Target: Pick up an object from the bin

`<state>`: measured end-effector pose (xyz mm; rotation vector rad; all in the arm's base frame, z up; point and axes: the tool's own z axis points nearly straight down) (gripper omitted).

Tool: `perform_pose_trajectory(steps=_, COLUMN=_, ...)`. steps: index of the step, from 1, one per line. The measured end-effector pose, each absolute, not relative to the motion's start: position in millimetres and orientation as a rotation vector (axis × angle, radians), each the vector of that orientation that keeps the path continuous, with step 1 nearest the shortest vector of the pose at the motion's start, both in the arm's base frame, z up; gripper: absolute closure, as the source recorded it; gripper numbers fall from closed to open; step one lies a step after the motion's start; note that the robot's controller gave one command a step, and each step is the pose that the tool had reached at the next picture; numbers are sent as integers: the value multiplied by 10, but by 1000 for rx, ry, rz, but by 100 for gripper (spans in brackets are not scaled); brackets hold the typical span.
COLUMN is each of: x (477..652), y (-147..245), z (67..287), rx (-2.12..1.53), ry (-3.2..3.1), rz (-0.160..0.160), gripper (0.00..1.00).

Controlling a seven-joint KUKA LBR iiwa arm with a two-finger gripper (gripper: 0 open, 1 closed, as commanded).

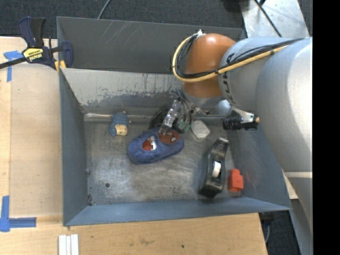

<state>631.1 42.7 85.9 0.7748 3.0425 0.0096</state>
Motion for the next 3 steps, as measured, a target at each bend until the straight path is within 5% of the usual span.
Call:
perform_pose_trajectory(steps=2, x=6353, y=412, z=1739, rx=764, ry=3039, rz=3, gripper=100)
perform_pose_trajectory(steps=3, x=6369, y=410, z=1996, rx=759, ry=3041, rz=3, gripper=100)
